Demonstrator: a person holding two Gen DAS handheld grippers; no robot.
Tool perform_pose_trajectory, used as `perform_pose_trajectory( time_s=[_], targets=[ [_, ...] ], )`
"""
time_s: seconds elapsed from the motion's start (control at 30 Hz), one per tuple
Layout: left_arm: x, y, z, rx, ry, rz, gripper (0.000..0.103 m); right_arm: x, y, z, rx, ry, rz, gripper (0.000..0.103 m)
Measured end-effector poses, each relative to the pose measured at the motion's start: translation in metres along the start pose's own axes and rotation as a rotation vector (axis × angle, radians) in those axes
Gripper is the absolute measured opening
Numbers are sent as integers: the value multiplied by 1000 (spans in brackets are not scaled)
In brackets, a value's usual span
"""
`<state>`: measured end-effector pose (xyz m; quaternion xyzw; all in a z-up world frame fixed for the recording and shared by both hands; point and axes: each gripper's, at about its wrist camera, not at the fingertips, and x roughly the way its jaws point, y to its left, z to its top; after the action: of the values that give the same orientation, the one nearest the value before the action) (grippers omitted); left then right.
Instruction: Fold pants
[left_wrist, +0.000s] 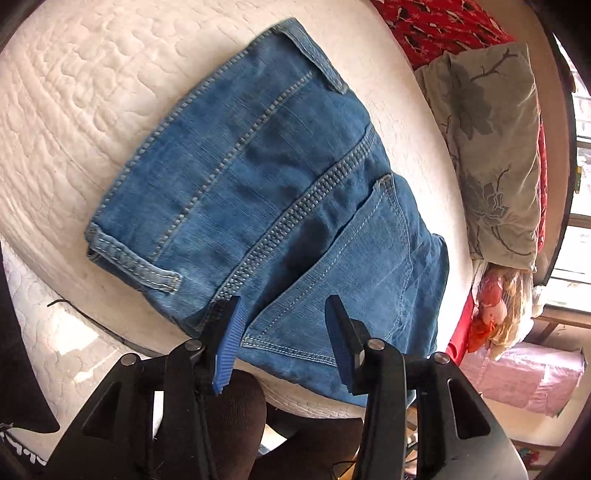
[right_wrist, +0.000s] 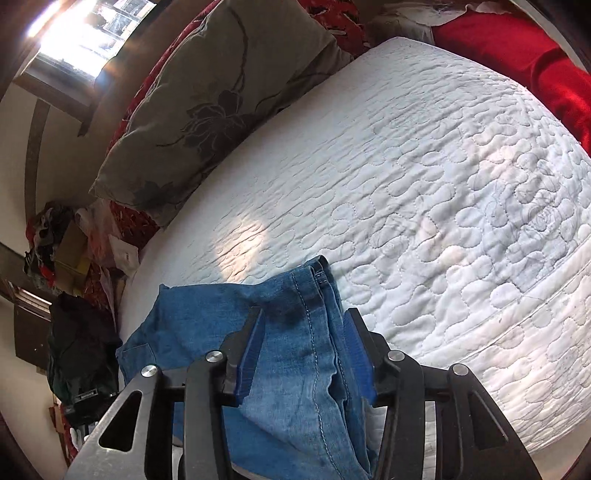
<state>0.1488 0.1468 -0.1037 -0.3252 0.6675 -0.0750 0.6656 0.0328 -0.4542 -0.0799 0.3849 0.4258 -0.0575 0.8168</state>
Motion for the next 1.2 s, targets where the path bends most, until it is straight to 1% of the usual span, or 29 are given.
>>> perform_pose_trajectory(
  time_s=[0.1,0.13,0.17,0.2,0.23,0.27,0.3,0.33,0.37,0.43,0.47,0.5,0.53,0.57,0.6,0.67,0.7,0.77,0.83,0.9,0.97,1.0,1.03,1.07,1.1,1.13,1.2],
  targets=[
    [17,-5,-3,13,22,50,43,33,14,7,-58,35,-48,47],
    [21,-4,-4,12,28,60,43,44,20,7,-108,62,-85,35],
    [25,-3,-3,11,30,66,43,54,29,6,-183,88,-140,11],
    [26,-2,-3,10,30,65,43,60,38,6,-265,100,-190,11],
    [27,-1,-2,11,30,61,43,61,44,8,-320,81,-217,10],
    [29,0,-2,14,30,62,43,61,47,13,-355,53,-247,10],
    [30,0,-2,18,30,64,43,62,45,20,-355,35,-269,10],
    [31,-1,-2,23,31,67,43,66,39,27,-318,40,-262,12],
    [32,-1,-1,24,33,67,43,74,32,32,-276,71,-251,15],
    [31,0,-1,16,37,53,43,76,28,35,-238,72,-233,18],
    [29,0,-2,15,38,45,43,73,28,36,-218,69,-215,21],
    [24,3,-4,22,37,44,43,65,26,36,-191,59,-186,21],
    [19,2,-7,41,31,51,43,52,21,34,-155,45,-138,21],
    [11,2,-11,76,21,63,43,36,17,29,-120,24,-88,22],
    [5,-3,-17,118,8,76,43,20,10,23,-89,4,-50,27],
    [-3,-18,-29,207,-9,96,43,-11,-10,2,-24,-20,-21,58],
    [-5,-27,-33,242,-15,102,43,-25,-22,-11,4,-29,-28,62],
    [-5,-47,-43,307,-22,101,43,-43,-46,-38,65,-25,-42,62],
    [0,-67,-51,361,-17,99,43,-54,-73,-65,156,-27,-43,62],
    [10,-89,-59,408,4,96,43,-54,-92,-89,212,-14,-61,62],
    [25,-114,-69,449,50,101,43,-45,-100,-104,230,-2,-82,63],
    [32,-125,-76,471,71,101,43,-39,-101,-110,233,5,-88,66],
    [39,-137,-82,493,89,106,43,-34,-101,-114,227,12,-85,75],
    [44,-148,-89,513,103,114,43,-31,-97,-116,211,4,-87,86],
    [49,-158,-95,534,115,116,43,-29,-91,-117,191,-11,-83,93],
    [53,-167,-102,557,128,121,43,-25,-86,-116,180,-16,-79,103],
    [60,-183,-115,598,148,141,43,-17,-80,-117,201,-23,-133,103]
  ],
)
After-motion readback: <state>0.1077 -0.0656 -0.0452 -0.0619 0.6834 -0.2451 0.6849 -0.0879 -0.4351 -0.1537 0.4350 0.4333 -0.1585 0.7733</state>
